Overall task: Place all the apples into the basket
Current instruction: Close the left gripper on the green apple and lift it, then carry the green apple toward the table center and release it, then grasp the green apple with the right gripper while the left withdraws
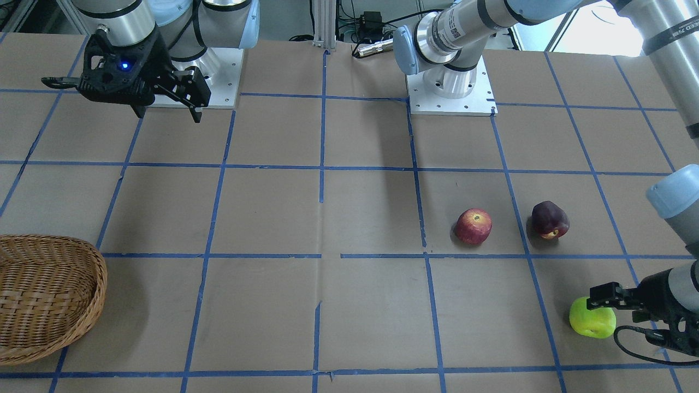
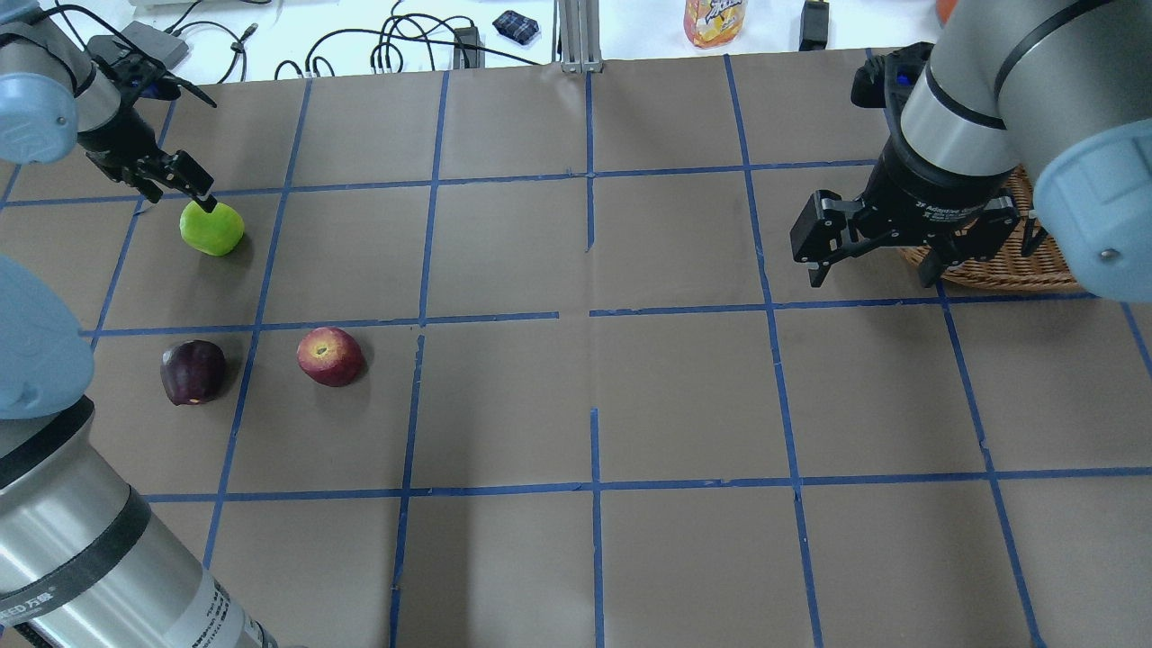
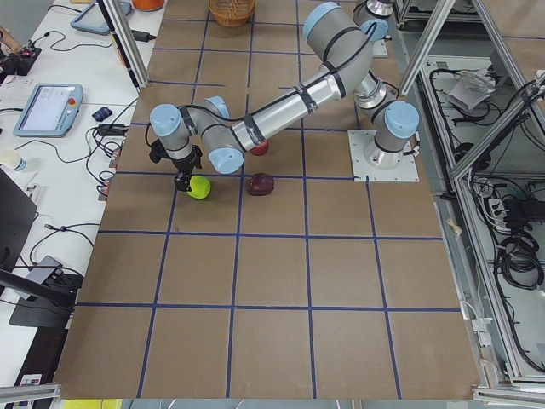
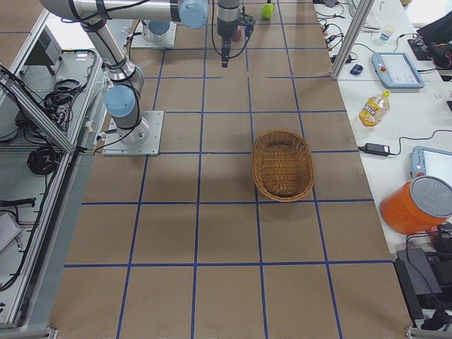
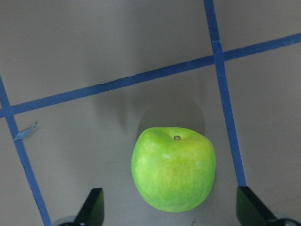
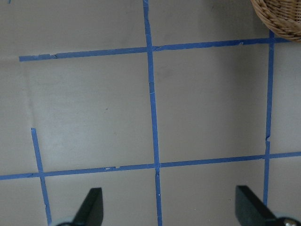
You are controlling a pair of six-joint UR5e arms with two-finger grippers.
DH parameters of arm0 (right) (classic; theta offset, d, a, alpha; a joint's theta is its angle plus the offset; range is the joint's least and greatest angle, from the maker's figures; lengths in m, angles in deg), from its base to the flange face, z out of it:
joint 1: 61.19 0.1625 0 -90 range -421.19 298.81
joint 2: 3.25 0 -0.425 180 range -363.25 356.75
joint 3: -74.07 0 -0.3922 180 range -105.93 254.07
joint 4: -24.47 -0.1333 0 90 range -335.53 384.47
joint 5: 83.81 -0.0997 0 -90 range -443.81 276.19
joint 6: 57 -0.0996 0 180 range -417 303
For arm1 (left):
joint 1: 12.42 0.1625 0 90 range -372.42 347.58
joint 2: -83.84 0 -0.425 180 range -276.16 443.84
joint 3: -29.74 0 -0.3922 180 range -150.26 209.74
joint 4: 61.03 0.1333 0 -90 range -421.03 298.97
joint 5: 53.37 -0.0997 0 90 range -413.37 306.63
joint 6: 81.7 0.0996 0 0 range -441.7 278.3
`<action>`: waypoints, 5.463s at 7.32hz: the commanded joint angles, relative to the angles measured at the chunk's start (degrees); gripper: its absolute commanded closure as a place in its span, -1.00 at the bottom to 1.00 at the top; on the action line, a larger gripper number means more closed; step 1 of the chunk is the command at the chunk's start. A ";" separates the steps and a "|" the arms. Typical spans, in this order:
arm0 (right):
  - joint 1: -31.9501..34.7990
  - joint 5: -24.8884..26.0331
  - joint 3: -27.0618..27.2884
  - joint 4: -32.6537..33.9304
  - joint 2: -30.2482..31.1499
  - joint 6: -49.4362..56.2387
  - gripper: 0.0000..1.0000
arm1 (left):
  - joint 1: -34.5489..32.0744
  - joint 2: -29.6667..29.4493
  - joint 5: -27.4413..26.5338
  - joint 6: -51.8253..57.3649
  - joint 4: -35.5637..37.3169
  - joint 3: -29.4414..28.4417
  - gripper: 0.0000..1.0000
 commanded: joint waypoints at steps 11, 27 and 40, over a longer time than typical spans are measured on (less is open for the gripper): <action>0.03 0.16 0.18 0.03 -0.06 -0.23 -1.00 | -15.67 12.33 4.77 -34.27 -8.45 2.33 0.83; 0.03 -0.89 4.31 7.99 -3.84 -0.32 -1.00 | -36.46 15.13 4.14 -65.84 2.19 14.86 -1.00; 18.22 -7.22 -1.22 39.49 -34.15 -21.75 -1.00 | -19.81 25.46 -1.47 -36.12 -18.03 4.87 -1.00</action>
